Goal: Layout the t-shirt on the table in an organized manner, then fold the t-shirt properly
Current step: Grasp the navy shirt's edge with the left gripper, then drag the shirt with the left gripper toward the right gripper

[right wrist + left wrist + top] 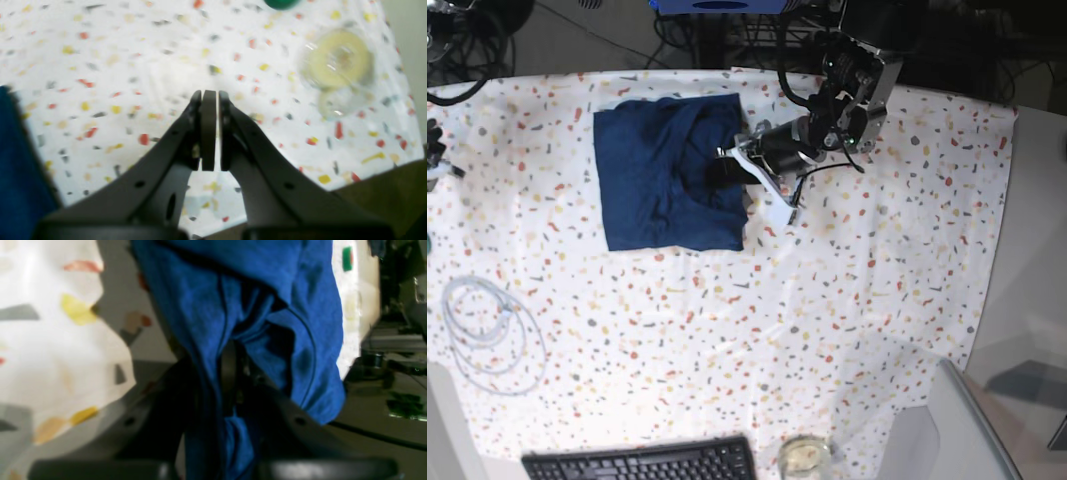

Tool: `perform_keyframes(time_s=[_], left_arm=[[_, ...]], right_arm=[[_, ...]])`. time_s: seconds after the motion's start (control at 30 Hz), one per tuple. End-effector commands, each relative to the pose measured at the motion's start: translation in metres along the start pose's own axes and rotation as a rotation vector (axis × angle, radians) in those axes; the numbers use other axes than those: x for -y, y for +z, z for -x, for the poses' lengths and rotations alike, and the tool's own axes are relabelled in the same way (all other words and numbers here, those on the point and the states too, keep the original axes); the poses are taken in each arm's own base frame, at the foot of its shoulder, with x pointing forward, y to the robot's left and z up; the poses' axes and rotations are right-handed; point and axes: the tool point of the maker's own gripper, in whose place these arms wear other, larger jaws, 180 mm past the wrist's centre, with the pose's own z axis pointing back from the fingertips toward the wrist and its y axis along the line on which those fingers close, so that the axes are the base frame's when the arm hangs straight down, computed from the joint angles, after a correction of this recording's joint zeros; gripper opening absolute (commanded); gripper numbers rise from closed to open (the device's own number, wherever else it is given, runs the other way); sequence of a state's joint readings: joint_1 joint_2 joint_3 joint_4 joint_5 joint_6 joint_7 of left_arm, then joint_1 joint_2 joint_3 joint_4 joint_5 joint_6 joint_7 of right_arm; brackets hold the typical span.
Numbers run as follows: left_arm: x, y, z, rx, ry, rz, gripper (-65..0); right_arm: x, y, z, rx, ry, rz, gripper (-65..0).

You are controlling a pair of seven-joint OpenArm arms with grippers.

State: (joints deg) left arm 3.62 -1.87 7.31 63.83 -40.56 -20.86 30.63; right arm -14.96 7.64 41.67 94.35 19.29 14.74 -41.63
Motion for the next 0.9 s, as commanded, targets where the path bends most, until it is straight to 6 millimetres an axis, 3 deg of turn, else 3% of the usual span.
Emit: perform_keyframes(time_s=[0.0,0.17,0.3,0.37,0.47,0.57,0.77,0.87], left_arm=[[-0.002,0.006,-0.024,0.036,-0.056,-0.006,-65.0],[-0.007,0.012,-0.054,-0.147,-0.371,-0.026,-65.0],[-0.011,0.017,-0.088,-0.249,-0.623,-0.065,-65.0],[-0.006,0.014,-0.093,-0.325,-0.777,-0.067,-65.0],[0.007,0.007,-0.087,-0.447,-1.075,-0.017,-65.0],[0.009,-0.004,-0.067,-0.527,-1.396,0.021,-65.0],[0.009,-0.046,-0.060,-0.515,-1.696,-0.001,-65.0],[0.016,-0.063,-0.044,-0.498,-1.785,0.054,-65.0]], right_arm=[[0.008,0.002,-0.008,0.026,0.001,0.012,-63.6],[0.013,0.001,0.020,-0.025,-0.057,0.024,-63.6],[0.002,0.004,0.037,-0.041,-0.095,0.008,-63.6],[-0.001,0.005,0.046,-0.057,-0.100,0.006,-63.6],[-0.004,0.008,0.044,-0.048,-0.098,0.003,-63.6],[-0.013,0.015,0.047,-0.038,-0.103,-0.007,-63.6],[-0.025,0.024,0.042,-0.011,-0.107,-0.020,-63.6],[-0.025,0.024,0.047,-0.024,-0.103,-0.020,-63.6]])
